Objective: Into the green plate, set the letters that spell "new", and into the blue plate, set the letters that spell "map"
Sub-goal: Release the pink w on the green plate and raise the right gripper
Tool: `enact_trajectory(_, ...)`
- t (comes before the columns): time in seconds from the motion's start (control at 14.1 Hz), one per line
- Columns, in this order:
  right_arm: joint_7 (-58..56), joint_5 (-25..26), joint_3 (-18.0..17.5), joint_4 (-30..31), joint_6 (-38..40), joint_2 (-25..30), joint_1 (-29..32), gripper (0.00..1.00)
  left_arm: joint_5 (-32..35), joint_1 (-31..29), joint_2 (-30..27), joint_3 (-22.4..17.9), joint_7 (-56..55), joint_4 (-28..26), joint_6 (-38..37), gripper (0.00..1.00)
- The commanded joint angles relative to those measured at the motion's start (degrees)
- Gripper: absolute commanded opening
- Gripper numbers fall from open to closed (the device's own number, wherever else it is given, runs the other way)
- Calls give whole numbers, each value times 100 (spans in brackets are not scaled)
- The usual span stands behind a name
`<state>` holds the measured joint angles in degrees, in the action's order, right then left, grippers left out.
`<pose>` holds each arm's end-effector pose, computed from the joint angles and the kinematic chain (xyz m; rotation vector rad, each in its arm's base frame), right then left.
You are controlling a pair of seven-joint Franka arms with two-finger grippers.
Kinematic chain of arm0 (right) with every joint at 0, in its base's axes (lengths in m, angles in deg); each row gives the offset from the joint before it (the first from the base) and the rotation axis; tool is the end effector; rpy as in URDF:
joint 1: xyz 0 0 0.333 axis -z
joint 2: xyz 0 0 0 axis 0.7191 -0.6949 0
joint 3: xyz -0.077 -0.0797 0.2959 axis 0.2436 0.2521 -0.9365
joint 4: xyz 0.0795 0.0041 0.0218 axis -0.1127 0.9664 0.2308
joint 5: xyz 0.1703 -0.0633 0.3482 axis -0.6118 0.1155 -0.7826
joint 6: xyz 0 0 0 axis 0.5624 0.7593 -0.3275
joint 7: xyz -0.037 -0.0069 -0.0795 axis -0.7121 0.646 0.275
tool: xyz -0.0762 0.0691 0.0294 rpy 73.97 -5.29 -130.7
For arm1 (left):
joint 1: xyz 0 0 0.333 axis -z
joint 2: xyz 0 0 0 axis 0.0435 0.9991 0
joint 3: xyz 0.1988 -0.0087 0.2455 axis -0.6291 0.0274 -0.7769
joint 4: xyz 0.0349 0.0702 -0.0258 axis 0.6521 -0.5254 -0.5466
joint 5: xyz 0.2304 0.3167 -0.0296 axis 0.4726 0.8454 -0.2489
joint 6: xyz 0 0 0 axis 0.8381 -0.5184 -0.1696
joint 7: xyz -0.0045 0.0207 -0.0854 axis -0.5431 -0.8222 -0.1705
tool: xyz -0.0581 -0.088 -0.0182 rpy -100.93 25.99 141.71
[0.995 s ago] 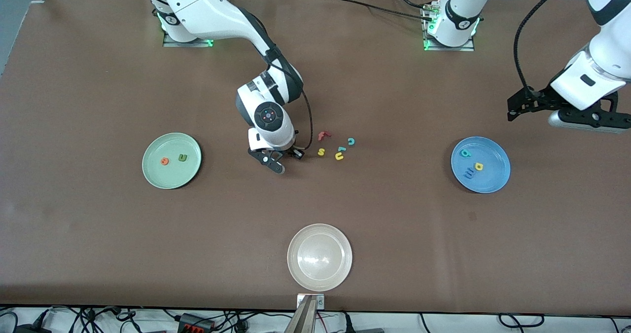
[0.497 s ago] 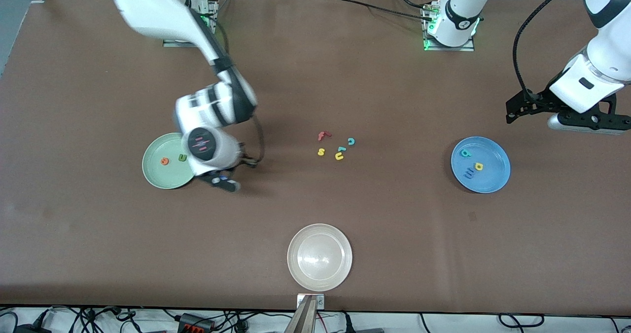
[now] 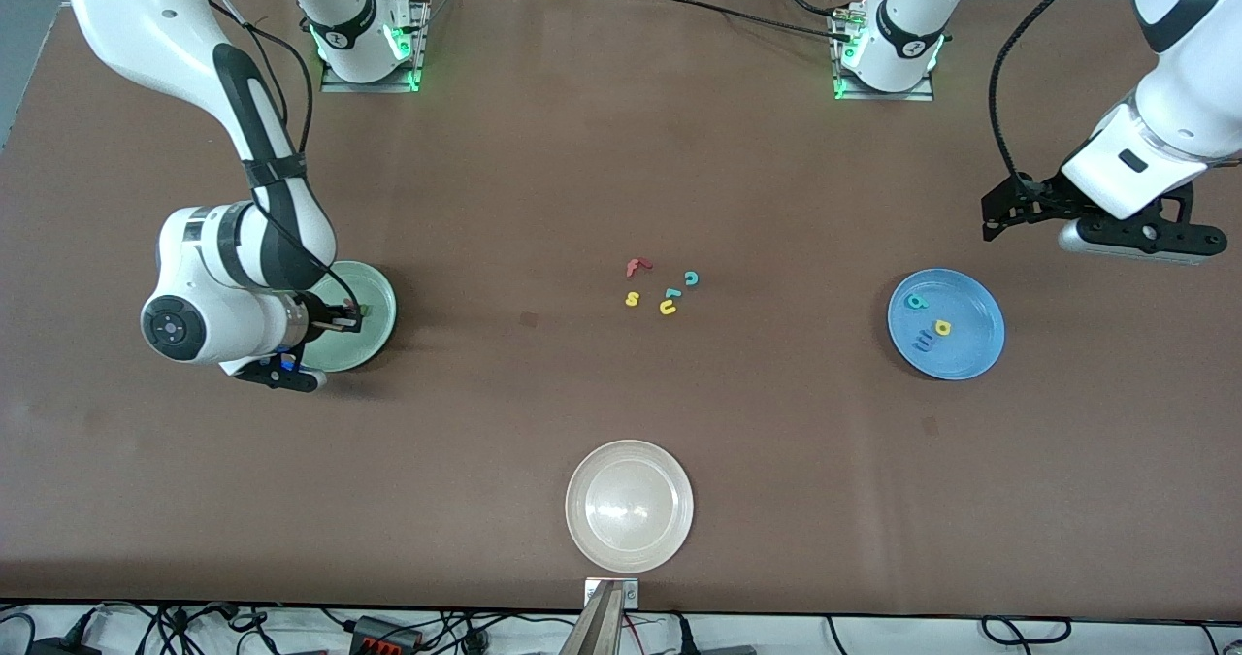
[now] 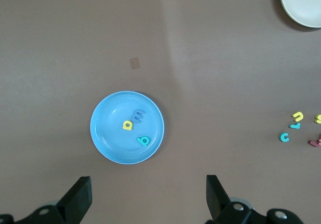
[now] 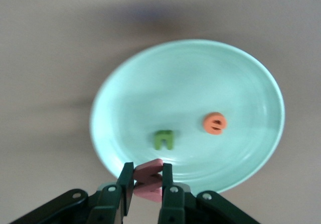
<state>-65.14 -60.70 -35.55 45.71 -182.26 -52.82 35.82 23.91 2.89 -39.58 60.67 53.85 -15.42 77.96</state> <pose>0.6268 0.0634 0.2414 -3.0724 0.2480 0.5652 0.5613 -0.0578 0.5594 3.1288 -0.1618 0.0630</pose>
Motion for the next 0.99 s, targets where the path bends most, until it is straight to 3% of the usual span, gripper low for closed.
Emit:
enact_trajectory(0.0, -227, 87, 96, 606, -141, 347, -47, 4, 53, 15, -33, 8, -87, 23, -25, 100)
enact_trajectory(0.71, -253, 377, 114, 994, -800, 136, -47, 10, 45, -64, 46, -53, -87, 41, 10, 100)
enact_trajectory(0.78, -253, 369, 114, 994, -800, 118, -39, 17, 45, -64, 46, -44, -96, 41, 10, 100)
enact_trajectory(0.85, -245, 369, 114, 985, -800, 92, -30, 39, 45, -73, 46, -44, -96, 41, 19, 100)
enact_trajectory(0.92, -218, 360, 114, 968, -800, 83, -12, 86, 45, -64, 46, -36, -96, 41, 10, 100)
